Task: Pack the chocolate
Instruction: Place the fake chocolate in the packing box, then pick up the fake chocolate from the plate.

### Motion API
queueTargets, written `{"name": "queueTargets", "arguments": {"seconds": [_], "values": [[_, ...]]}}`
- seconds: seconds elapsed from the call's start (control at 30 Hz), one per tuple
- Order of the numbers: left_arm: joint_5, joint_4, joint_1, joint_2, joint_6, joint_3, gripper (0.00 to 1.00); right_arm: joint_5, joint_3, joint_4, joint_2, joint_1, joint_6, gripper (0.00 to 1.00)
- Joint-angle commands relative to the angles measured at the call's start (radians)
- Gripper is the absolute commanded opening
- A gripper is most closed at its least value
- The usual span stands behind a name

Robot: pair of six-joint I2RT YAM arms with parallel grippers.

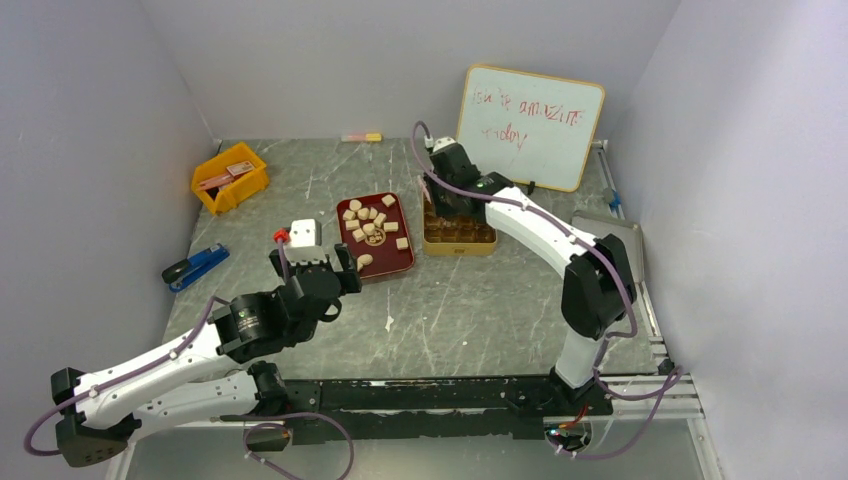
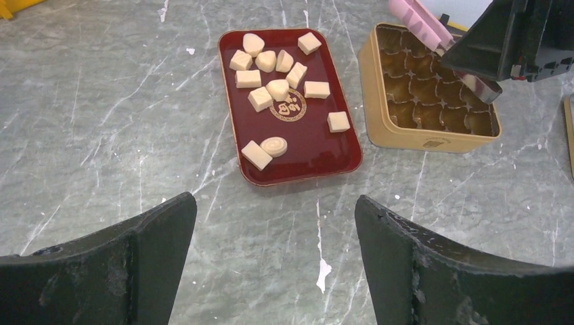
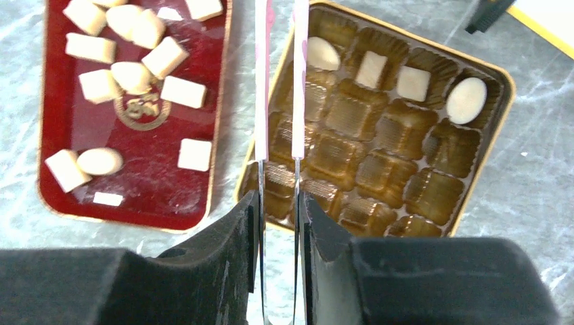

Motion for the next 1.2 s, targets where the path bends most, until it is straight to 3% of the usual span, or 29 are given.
{"name": "queueTargets", "arguments": {"seconds": [0.0,0.57,1.17], "values": [[-0.013,0.004,-0.005,-0.004,-0.02,0.024,0.91,0.001,-0.019,0.02,-0.058,0.069,-0.006,0.28],[-0.017,-0.047,-0.005,-0.058,-0.029,0.041,0.91,0.019,0.004,0.02,0.043,0.279,0.037,0.31],[-0.021,-0.053,-0.005,-0.075,-0.017,0.045,0.91,0.039,0.018,0.035,0.154,0.306,0.051,0.38]]}}
